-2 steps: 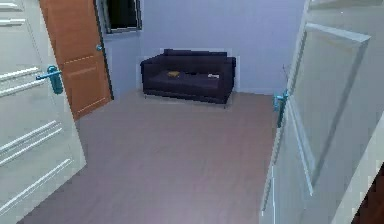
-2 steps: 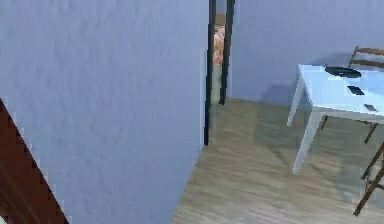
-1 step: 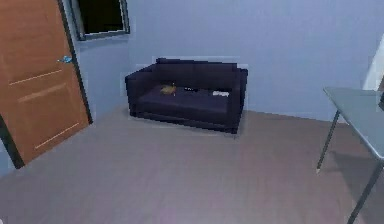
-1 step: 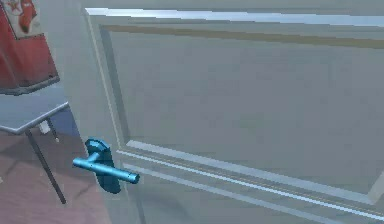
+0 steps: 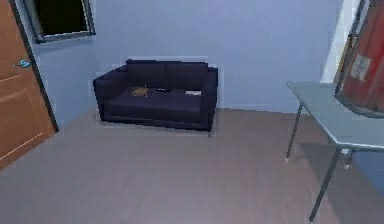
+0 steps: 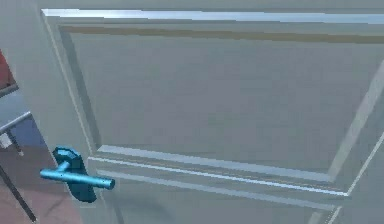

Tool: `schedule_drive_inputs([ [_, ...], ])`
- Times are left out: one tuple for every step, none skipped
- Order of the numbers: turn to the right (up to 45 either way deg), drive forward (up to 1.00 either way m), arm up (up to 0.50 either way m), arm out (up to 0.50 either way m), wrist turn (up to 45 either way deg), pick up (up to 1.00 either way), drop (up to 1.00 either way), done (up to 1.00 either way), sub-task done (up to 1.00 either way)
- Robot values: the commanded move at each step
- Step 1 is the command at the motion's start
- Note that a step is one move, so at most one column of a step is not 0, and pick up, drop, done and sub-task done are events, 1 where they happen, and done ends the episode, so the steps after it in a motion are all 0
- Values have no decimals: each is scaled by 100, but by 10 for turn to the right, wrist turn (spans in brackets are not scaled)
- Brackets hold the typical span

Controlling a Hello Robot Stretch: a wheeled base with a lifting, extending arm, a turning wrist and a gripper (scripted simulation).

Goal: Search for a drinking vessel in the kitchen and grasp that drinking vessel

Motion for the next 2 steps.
schedule_drive_inputs([
  [0,10,0,0,0,0,0,0,0],
  [180,0,0,0,0,0,0,0,0],
])
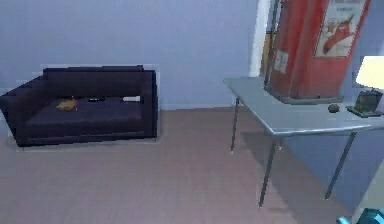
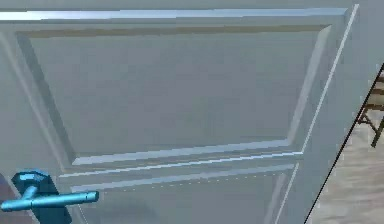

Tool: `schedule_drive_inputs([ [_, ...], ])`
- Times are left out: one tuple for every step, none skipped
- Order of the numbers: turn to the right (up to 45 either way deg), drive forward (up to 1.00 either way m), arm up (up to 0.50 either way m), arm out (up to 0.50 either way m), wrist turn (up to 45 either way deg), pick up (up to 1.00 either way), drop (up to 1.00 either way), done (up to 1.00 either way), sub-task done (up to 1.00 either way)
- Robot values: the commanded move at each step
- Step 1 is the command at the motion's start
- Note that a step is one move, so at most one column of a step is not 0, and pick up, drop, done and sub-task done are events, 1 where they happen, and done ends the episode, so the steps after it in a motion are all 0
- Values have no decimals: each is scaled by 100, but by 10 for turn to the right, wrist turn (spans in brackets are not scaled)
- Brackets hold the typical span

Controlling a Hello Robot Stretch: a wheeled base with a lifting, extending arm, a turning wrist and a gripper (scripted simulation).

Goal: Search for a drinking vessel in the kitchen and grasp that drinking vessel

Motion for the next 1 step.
schedule_drive_inputs([
  [0,100,0,0,0,0,0,0,0],
])
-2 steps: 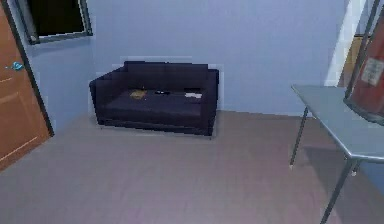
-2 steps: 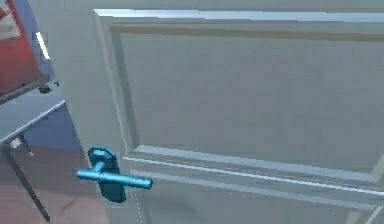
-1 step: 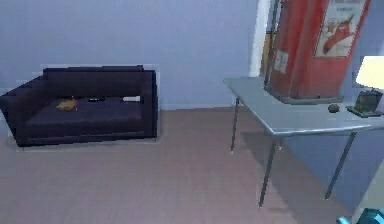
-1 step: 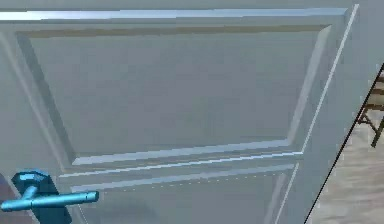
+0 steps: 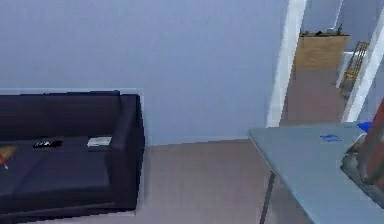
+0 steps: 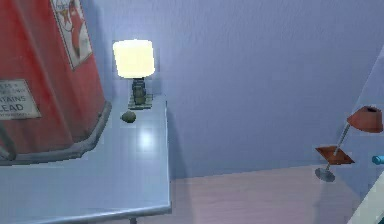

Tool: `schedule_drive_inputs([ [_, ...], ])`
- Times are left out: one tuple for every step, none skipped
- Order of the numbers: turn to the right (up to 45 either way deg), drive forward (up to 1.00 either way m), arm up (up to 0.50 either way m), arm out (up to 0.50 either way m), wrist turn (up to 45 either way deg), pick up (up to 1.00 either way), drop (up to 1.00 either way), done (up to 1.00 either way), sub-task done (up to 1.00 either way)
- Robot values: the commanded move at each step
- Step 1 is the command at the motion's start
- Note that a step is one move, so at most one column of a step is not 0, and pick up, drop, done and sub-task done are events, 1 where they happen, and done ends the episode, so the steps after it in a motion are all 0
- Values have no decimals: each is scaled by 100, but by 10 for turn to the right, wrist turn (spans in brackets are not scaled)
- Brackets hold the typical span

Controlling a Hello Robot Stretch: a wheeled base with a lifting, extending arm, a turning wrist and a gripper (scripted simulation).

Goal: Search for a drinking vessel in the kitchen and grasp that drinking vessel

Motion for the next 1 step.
schedule_drive_inputs([
  [30,0,0,0,0,0,0,0,0],
])
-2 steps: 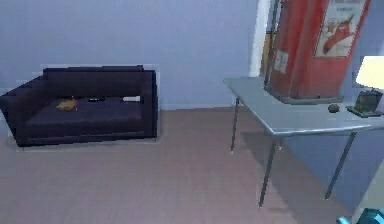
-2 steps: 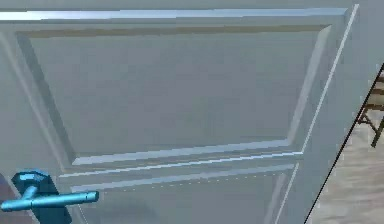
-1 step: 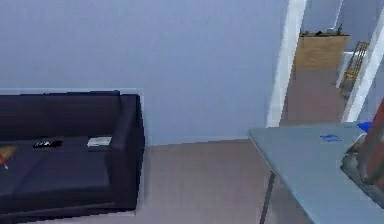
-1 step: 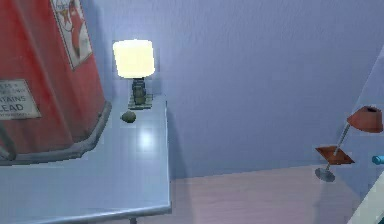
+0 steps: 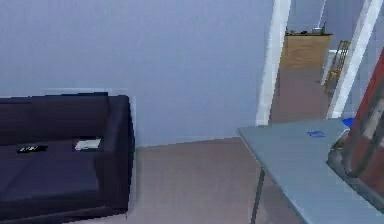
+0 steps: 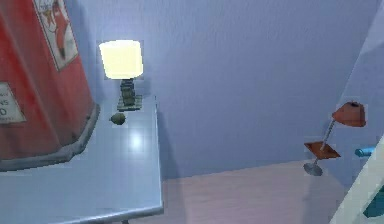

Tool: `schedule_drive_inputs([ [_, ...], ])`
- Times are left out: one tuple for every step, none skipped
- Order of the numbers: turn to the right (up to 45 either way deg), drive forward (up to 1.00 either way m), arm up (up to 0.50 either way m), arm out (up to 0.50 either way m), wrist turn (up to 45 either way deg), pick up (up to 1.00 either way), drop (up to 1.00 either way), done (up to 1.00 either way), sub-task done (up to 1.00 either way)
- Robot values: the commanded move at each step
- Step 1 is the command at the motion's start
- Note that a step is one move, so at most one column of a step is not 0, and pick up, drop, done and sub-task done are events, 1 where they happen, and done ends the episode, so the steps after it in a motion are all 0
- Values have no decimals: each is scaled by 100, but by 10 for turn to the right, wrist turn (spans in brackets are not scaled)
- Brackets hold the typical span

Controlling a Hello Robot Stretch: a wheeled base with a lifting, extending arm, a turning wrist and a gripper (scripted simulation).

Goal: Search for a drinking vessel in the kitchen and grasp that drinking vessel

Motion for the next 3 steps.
schedule_drive_inputs([
  [0,100,0,0,0,0,0,0,0],
  [240,0,0,0,0,0,0,0,0],
  [0,5,0,0,0,0,0,0,0],
])
